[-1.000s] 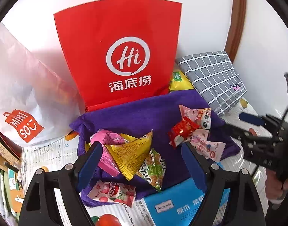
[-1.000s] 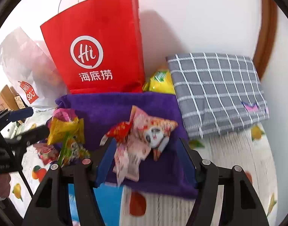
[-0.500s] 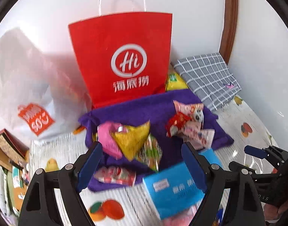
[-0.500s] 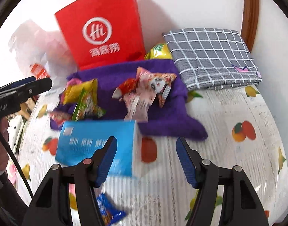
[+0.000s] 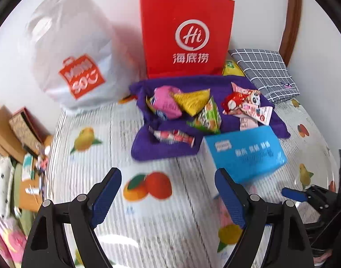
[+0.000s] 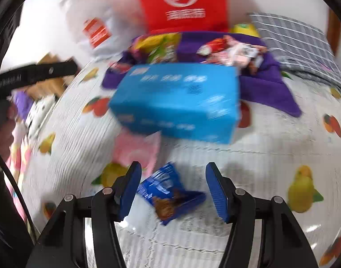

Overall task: Organize snacks
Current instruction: 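Move both tools back over the sheet toward the remaining packets, then grasp the blue cookie packet with the right tool while the left tool grasps the pink cake packet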

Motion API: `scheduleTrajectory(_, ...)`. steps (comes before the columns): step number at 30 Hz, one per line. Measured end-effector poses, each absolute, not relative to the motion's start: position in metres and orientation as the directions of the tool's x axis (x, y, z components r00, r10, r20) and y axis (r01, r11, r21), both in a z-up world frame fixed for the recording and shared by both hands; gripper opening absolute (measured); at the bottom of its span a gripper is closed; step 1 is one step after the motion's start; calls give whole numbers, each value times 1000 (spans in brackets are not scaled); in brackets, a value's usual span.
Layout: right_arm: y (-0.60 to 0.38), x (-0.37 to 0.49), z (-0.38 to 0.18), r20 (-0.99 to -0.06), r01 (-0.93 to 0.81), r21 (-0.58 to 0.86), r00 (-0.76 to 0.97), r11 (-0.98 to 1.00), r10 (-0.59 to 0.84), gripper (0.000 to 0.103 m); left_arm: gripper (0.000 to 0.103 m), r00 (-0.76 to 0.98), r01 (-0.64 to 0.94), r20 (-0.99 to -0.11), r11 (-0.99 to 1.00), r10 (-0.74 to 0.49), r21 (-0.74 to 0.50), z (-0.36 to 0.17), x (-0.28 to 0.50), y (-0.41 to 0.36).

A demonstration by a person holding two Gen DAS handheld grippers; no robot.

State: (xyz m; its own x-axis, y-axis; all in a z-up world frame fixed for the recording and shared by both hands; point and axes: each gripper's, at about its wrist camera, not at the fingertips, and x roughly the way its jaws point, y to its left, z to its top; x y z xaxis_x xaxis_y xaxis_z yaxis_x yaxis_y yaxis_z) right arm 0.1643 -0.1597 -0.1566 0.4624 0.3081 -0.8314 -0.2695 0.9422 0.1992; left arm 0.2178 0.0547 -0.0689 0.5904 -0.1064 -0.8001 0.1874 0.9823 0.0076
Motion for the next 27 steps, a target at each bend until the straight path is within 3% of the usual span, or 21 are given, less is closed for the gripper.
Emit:
scheduleTrajectory(7, -138, 158, -181, -878, -340, 106, 410, 935, 248, 60, 85, 558, 176, -822, 984, -118, -22, -83, 190, 59)
scheduleTrajectory(20, -138, 133, -186, -835, -366, 52, 494, 929, 241, 63, 85, 535, 174, -839, 985, -101, -7, -100, 161, 48)
scheduleTrajectory(27, -148, 129, -184, -813, -352, 45, 531, 935, 239, 46, 85, 512, 155, -853, 988, -102, -25, -117, 150, 47)
